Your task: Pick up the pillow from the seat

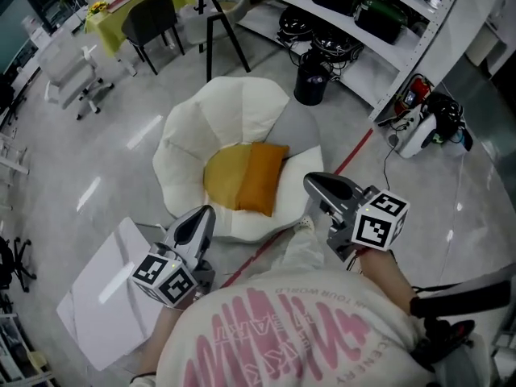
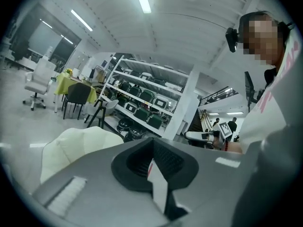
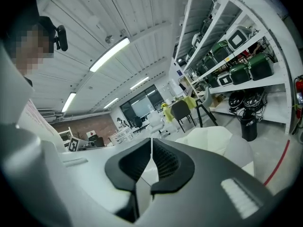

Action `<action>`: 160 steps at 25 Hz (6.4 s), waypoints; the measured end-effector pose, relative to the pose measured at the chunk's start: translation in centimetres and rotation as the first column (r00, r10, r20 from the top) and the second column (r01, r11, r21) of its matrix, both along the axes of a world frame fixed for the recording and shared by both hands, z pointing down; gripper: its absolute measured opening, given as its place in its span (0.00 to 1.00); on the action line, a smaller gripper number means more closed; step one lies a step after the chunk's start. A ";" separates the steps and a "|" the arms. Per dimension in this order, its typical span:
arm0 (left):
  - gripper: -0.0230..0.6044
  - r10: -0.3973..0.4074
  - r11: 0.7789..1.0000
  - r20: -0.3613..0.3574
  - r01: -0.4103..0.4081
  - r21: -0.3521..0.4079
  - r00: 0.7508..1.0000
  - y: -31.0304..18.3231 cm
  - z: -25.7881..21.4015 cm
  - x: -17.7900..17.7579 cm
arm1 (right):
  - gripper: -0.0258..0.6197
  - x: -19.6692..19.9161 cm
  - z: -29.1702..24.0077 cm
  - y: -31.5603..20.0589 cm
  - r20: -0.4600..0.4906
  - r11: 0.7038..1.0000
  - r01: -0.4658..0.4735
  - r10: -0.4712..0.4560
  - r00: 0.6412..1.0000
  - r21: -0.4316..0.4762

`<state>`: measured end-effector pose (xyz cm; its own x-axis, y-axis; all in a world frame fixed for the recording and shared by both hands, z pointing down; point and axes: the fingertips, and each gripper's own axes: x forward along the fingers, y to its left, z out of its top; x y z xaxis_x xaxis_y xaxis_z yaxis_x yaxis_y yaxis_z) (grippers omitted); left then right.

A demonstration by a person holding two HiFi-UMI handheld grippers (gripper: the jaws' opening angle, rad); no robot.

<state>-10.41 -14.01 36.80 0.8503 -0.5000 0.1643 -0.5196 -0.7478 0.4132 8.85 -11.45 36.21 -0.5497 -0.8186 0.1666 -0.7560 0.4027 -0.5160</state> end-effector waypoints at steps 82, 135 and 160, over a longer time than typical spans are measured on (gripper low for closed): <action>0.75 -0.727 0.413 -0.088 0.331 -0.849 0.681 -13.3 64.2 1.9 | 0.60 8.9 62.6 -30.3 0.368 0.649 0.095 0.298 0.881 -0.755; 0.61 -0.499 0.857 -0.427 0.503 -0.113 0.754 -7.0 -3.9 -9.7 | 0.53 -3.6 -6.9 -21.4 0.706 0.921 0.389 -0.298 0.642 0.034; 0.61 -0.505 0.862 -0.367 0.433 -0.263 0.781 -10.3 -0.1 -0.2 | 0.53 6.6 -0.8 -24.2 0.689 0.928 0.335 -0.135 0.712 -0.164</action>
<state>-10.64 -24.33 36.71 0.5215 -0.8526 -0.0339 -0.5444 -0.3630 0.7562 15.46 -35.60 35.39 -0.7680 -0.6276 -0.1273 -0.0845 0.2964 -0.9513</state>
